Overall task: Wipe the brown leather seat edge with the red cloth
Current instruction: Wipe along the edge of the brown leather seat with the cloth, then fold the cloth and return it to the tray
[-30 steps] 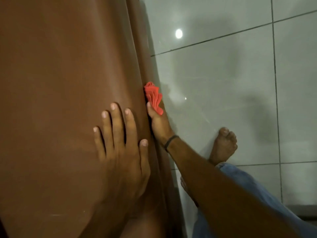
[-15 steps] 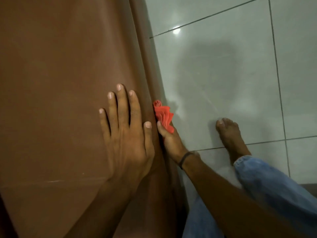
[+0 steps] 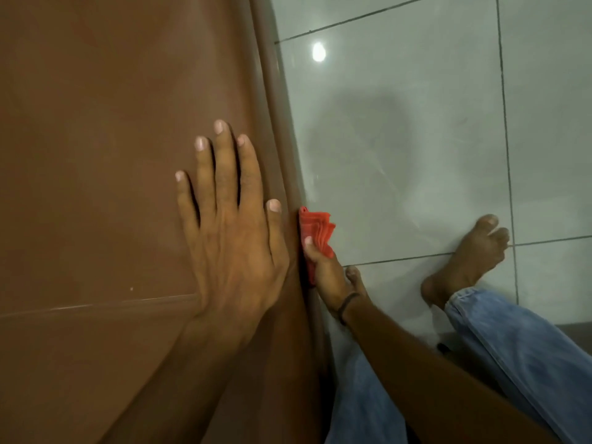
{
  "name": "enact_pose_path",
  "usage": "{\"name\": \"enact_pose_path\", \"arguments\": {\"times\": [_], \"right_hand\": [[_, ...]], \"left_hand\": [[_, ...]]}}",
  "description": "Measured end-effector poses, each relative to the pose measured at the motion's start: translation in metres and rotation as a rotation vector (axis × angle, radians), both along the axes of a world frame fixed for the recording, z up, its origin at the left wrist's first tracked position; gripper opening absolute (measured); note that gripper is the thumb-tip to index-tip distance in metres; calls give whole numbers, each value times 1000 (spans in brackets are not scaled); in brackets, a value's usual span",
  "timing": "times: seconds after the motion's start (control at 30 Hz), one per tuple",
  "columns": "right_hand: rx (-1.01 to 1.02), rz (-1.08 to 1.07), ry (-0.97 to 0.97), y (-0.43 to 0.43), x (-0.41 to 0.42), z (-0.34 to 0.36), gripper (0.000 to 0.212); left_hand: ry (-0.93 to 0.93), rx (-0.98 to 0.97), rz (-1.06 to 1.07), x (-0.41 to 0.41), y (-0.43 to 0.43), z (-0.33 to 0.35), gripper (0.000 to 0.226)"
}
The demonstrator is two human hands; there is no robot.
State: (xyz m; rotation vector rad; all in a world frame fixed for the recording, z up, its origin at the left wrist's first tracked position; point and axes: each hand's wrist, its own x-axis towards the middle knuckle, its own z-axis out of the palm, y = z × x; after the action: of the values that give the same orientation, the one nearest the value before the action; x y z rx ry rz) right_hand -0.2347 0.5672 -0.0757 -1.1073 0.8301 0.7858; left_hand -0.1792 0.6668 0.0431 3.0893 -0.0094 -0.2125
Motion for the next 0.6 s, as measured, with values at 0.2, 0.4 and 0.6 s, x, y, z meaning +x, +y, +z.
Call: {"name": "enact_pose_path", "arguments": {"times": [0.2,0.4,0.6], "right_hand": [[45,-220,-6,26,84,-30,49],[304,-488,102,-29,63,39,47],[459,-660,161,-153,49,102,35]], "left_hand": [[-32,24,5,-1,0,-7,66],[62,-101,100,4,-12,12,65],[184,-529,372,21,-88,40,62]]}}
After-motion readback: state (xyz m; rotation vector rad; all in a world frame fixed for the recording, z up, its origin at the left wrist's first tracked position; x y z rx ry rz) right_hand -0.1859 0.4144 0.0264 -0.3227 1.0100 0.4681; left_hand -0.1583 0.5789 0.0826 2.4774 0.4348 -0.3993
